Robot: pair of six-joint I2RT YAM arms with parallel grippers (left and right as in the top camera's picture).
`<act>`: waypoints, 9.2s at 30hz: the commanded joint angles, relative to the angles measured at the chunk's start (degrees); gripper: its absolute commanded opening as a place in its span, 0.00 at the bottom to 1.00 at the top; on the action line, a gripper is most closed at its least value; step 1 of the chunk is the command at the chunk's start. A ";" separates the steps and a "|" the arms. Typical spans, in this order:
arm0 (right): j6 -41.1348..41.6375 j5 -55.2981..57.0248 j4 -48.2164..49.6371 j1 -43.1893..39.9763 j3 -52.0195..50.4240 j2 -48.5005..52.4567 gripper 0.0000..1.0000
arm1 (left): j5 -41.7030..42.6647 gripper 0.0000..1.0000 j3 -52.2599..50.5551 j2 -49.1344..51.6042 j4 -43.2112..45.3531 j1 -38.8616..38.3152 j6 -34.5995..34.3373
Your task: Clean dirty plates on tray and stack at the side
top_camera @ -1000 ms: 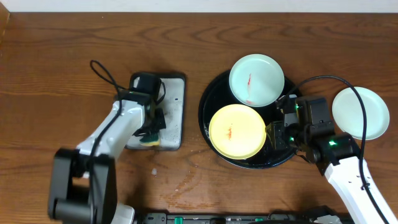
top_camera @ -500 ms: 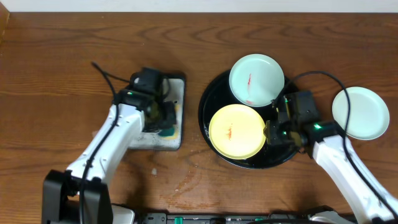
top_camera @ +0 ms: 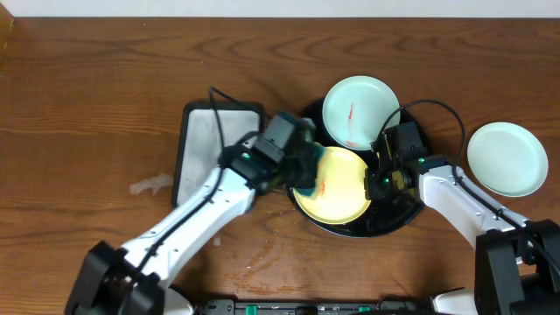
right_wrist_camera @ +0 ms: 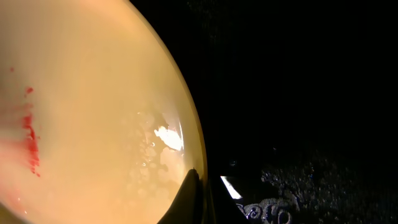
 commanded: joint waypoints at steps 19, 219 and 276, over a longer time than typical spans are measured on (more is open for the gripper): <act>0.48 1.33 1.84 0.42 -1.66 5.77 0.01 | -13.33 0.08 1.16 25.83 6.60 -6.93 -11.19; -30.03 84.21 12.61 49.64 -1.25 -30.03 0.01 | -11.43 0.82 6.16 -19.45 -33.07 26.86 7.76; -23.69 83.34 12.57 45.38 -1.25 -30.03 0.01 | -11.43 0.82 6.16 -19.45 -33.07 26.86 7.76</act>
